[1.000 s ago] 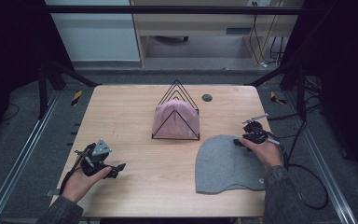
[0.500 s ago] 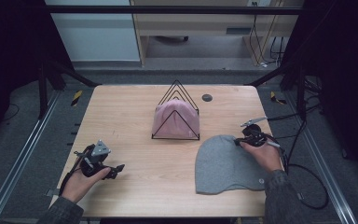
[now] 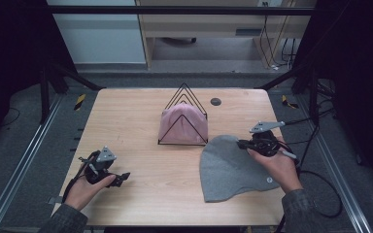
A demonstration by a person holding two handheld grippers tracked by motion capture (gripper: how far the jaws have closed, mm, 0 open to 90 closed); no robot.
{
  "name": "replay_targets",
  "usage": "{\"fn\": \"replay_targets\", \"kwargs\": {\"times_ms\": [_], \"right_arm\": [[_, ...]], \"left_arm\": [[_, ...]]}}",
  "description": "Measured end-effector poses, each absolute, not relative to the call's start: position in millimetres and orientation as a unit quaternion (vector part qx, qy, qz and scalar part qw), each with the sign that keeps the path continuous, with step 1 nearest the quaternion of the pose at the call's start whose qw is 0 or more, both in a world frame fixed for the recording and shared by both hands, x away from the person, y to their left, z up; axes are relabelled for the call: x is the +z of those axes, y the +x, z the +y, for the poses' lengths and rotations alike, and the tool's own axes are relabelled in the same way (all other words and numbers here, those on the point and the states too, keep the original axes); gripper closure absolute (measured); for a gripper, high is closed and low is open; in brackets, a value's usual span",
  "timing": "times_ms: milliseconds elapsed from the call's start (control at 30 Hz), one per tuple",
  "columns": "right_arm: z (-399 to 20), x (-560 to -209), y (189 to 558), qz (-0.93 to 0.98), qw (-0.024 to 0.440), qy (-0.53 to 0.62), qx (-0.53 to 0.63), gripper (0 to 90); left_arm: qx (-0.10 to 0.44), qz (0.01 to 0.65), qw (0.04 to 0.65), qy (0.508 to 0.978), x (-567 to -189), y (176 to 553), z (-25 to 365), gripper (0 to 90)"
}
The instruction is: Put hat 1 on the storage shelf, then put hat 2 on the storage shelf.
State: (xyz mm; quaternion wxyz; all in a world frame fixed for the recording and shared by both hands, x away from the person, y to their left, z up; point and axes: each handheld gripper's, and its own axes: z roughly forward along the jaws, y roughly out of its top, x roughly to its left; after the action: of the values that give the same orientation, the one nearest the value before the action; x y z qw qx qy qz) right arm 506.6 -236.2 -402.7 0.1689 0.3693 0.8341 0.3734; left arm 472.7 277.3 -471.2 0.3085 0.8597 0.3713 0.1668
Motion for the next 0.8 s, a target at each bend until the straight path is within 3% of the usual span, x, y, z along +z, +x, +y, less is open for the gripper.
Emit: {"fn": "replay_targets", "kwargs": {"times_ms": [400,800], "right_arm": [[-193,-348,468,0.846,0.193,0.276,0.412,86.1],[-149,-305,454,0.850,0.207,0.214,0.434,86.3]], "left_arm": [[0.157,0.361,0.317,0.863,-469,469,273,12.5],[0.141,0.324,0.343,0.870,-459,460,262,12.9]]}}
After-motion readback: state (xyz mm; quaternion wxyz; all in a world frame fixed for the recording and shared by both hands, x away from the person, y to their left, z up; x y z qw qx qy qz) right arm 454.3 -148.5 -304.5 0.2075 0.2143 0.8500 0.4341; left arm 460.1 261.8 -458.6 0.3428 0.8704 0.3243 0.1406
